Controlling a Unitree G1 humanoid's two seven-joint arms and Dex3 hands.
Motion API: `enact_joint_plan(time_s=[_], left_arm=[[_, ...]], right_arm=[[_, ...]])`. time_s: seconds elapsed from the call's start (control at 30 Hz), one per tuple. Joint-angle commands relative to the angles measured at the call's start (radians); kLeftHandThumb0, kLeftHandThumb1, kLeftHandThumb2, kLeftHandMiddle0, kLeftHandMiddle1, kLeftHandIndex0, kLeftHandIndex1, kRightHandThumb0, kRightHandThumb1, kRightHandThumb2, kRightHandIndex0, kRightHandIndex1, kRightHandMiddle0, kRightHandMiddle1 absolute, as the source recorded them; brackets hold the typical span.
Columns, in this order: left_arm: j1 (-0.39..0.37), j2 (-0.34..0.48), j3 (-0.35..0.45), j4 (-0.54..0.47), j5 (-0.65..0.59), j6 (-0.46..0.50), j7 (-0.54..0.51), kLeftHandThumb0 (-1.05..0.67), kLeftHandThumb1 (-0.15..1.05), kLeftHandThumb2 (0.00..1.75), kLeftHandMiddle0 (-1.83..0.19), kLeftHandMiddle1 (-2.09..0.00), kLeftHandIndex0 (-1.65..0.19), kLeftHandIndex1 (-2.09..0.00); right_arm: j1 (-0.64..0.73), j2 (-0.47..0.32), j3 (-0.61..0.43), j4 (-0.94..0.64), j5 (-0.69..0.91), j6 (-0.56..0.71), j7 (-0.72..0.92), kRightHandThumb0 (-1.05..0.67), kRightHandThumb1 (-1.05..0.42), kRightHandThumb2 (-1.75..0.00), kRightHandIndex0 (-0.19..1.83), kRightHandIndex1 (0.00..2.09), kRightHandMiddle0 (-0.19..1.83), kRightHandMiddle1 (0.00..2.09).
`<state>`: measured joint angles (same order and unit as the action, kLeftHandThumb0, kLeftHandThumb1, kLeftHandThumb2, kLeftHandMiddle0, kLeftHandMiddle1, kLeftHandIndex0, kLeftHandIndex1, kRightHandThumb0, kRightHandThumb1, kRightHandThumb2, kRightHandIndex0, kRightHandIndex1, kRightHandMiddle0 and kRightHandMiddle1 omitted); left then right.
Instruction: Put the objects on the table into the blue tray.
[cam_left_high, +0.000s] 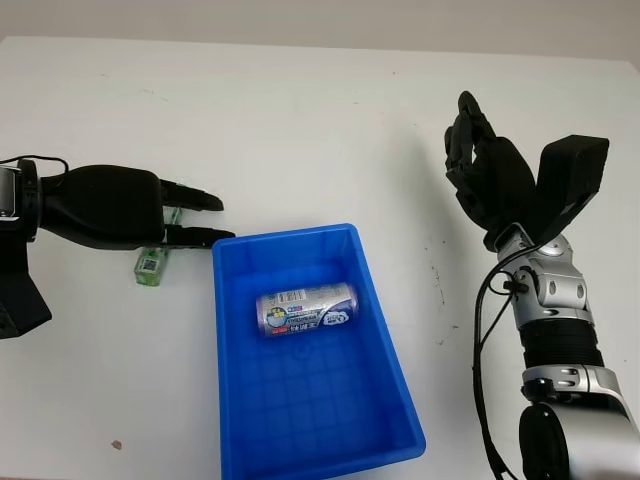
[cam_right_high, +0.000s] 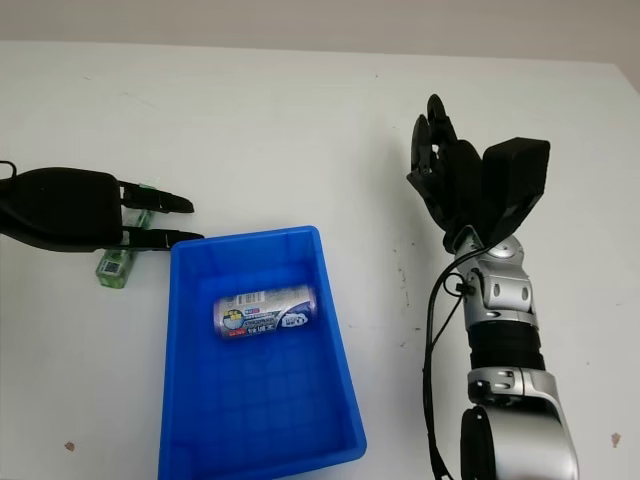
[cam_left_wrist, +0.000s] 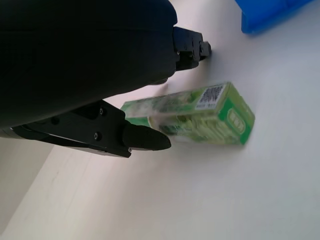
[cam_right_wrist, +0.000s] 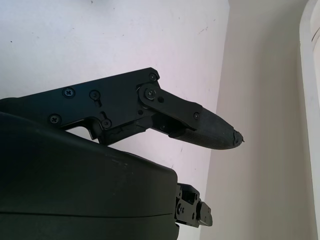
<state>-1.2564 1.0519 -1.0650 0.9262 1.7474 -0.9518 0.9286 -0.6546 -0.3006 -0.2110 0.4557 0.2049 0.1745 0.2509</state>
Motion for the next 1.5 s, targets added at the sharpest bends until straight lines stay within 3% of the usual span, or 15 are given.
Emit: enact_joint_plan(time_s=[0.0, 0.07, 0.1, 0.2, 0.3, 0.37, 0.57, 0.67, 0.77, 0.83, 0.93, 1.03, 1.2, 1.37, 1.47], left_arm=[[0.013, -0.015, -0.054, 0.037, 0.029, 0.019, 0.054, -0.19, 1.03, 0.07, -0.26, -0.83, -0.12, -1.03], [0.013, -0.027, -0.076, 0.079, 0.032, 0.033, 0.126, -0.22, 1.02, 0.06, -0.27, -1.42, -0.18, -1.44], [0.013, -0.031, -0.085, 0.096, 0.033, 0.049, 0.160, -0.20, 1.03, 0.06, -0.38, -1.82, -0.19, -1.80], [0.006, -0.040, -0.111, 0.131, 0.041, 0.095, 0.214, -0.15, 1.04, 0.07, -0.54, -2.06, -0.19, -2.05], [0.003, -0.059, -0.127, 0.171, 0.030, 0.111, 0.237, -0.14, 1.05, 0.12, -0.38, -2.09, -0.12, -2.09], [0.001, -0.071, -0.130, 0.189, 0.017, 0.113, 0.224, -0.16, 1.05, 0.22, -0.39, -2.09, -0.10, -2.09], [-0.003, -0.081, -0.148, 0.180, 0.019, 0.197, 0.150, -0.45, 1.05, 0.43, -0.44, -2.09, -0.03, -2.09], [0.000, -0.081, -0.137, 0.177, -0.006, 0.202, 0.105, -0.49, 1.05, 0.48, -0.38, -2.09, -0.06, -1.97], [0.012, -0.082, -0.105, 0.192, -0.070, 0.177, 0.066, -0.52, 1.05, 0.45, -0.69, -2.09, -0.40, -2.08], [0.015, -0.084, -0.073, 0.205, -0.131, 0.154, -0.038, -0.55, 1.05, 0.49, -0.84, -2.09, -0.57, -2.09], [0.013, -0.080, -0.017, 0.202, -0.219, 0.149, -0.241, -0.53, 1.05, 0.58, -1.06, -2.09, -0.63, -2.09], [0.018, -0.067, 0.029, 0.175, -0.273, 0.181, -0.324, -0.47, 1.05, 0.61, -1.11, -2.09, -0.65, -2.09], [0.029, -0.048, 0.111, 0.126, -0.341, 0.244, -0.305, -0.42, 1.05, 0.60, -1.09, -2.09, -0.64, -2.09], [0.005, -0.046, 0.163, 0.103, -0.369, 0.266, -0.280, -0.42, 1.05, 0.61, -1.20, -2.09, -0.72, -2.09], [-0.010, -0.041, 0.190, 0.075, -0.377, 0.265, -0.252, -0.43, 1.05, 0.58, -1.15, -2.09, -0.62, -2.09]], right_arm=[[0.016, -0.011, -0.004, -0.022, -0.001, 0.005, -0.003, -0.65, -1.05, -0.76, -0.19, 0.00, -0.19, 0.00], [0.017, -0.009, -0.004, -0.022, -0.002, 0.003, -0.004, -0.65, -1.05, -0.76, -0.19, 0.00, -0.19, 0.00], [0.017, -0.008, -0.003, -0.020, -0.003, 0.002, -0.006, -0.65, -1.05, -0.77, -0.19, 0.00, -0.19, 0.00], [0.018, -0.005, -0.008, -0.017, 0.001, 0.001, -0.011, -0.65, -1.05, -0.76, -0.19, 0.00, -0.19, 0.00], [0.019, -0.002, -0.008, -0.018, 0.002, 0.005, -0.018, -0.65, -1.05, -0.74, -0.19, 0.00, -0.19, 0.00], [0.019, -0.003, -0.007, -0.017, 0.003, 0.005, -0.019, -0.66, -1.05, -0.73, -0.19, 0.00, -0.19, 0.00], [0.024, -0.008, -0.006, -0.024, 0.001, 0.014, -0.021, -0.65, -1.05, -0.72, -0.19, 0.00, -0.19, 0.00], [0.024, -0.009, -0.009, -0.027, 0.004, 0.024, -0.022, -0.65, -1.05, -0.72, -0.19, 0.00, -0.19, 0.00], [0.024, -0.008, -0.011, -0.025, 0.008, 0.020, -0.015, -0.64, -1.05, -0.72, -0.19, 0.00, -0.19, 0.00], [0.023, -0.006, -0.017, -0.019, 0.018, 0.017, -0.010, -0.64, -1.05, -0.71, -0.19, 0.00, -0.19, 0.00], [0.019, -0.006, -0.018, -0.013, 0.021, 0.017, -0.005, -0.63, -1.05, -0.71, -0.19, 0.00, -0.19, 0.00], [0.019, -0.006, -0.018, -0.013, 0.020, 0.017, -0.004, -0.63, -1.05, -0.71, -0.19, 0.00, -0.19, 0.00], [0.019, -0.005, -0.021, -0.005, 0.025, 0.008, 0.001, -0.62, -1.05, -0.69, -0.19, 0.00, -0.19, 0.00], [0.020, -0.005, -0.018, 0.000, 0.021, -0.003, 0.006, -0.60, -1.05, -0.71, -0.19, 0.00, -0.19, 0.00], [0.020, -0.005, -0.017, -0.001, 0.022, 0.004, 0.007, -0.59, -1.05, -0.71, -0.19, 0.00, -0.19, 0.00]])
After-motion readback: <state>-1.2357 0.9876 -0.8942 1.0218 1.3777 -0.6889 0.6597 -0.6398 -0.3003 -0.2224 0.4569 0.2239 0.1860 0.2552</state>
